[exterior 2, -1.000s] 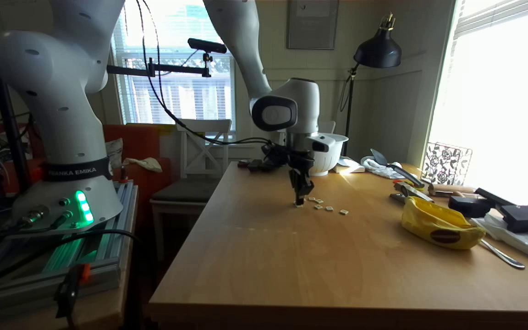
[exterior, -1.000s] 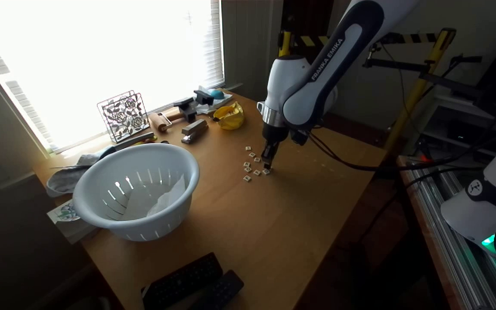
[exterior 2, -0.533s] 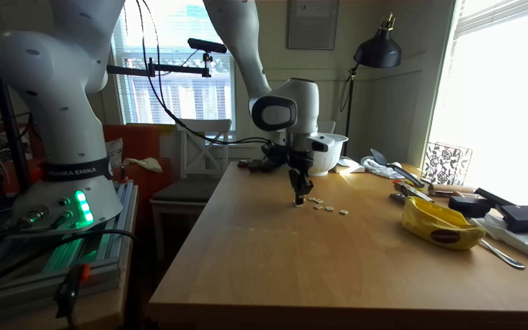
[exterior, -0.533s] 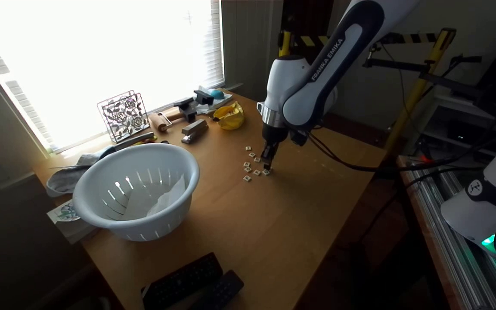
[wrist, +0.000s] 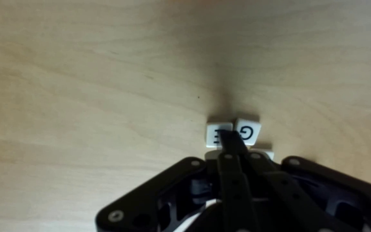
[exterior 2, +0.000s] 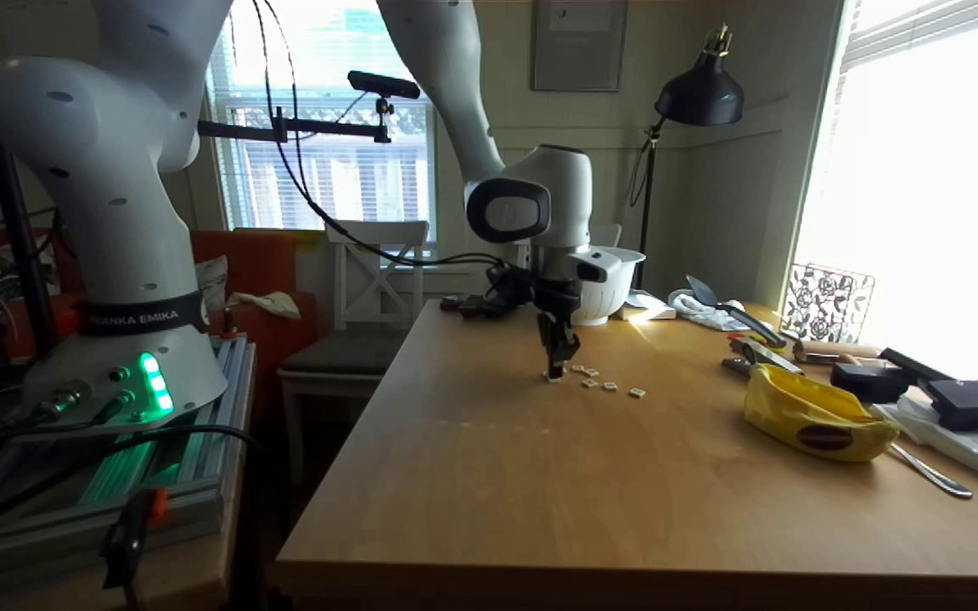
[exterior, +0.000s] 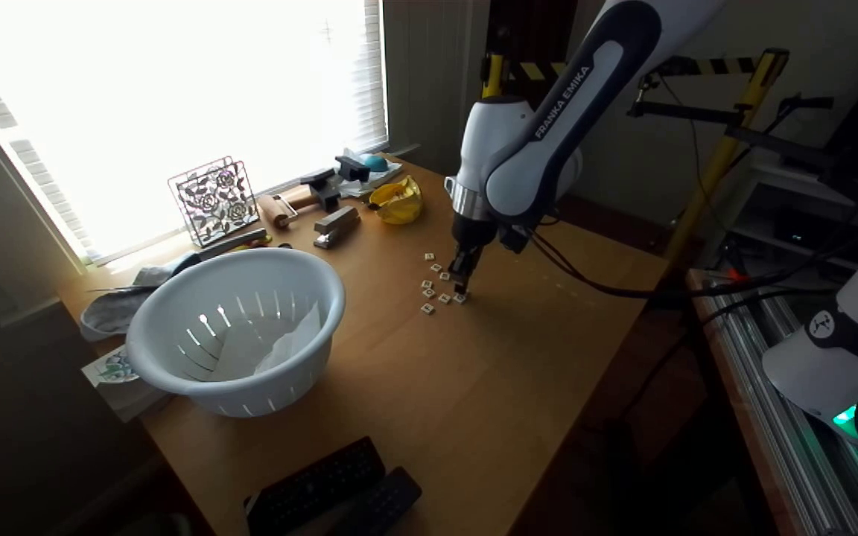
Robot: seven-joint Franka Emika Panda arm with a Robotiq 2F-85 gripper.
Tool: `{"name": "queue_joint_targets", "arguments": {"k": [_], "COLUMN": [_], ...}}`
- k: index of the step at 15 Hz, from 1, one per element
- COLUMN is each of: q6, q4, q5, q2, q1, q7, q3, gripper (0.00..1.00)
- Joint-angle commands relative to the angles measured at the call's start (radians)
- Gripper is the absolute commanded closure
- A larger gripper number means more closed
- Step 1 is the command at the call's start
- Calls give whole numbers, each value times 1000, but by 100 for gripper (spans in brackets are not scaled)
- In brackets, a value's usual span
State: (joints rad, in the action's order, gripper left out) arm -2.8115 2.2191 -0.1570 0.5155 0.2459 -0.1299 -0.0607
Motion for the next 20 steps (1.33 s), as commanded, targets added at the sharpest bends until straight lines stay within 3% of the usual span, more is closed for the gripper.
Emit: {"name": "queue_joint_targets", "arguments": {"k": [1, 9, 20], "q6": [20, 18, -3], "q4": [-26, -20, 7], "q5": [-34, -30, -94], "q2": [33, 20, -64], "q1": [-3, -6, 47], "q7": [16, 25, -28], "q3": [-12, -8, -56], "gripper": [100, 100, 100]}}
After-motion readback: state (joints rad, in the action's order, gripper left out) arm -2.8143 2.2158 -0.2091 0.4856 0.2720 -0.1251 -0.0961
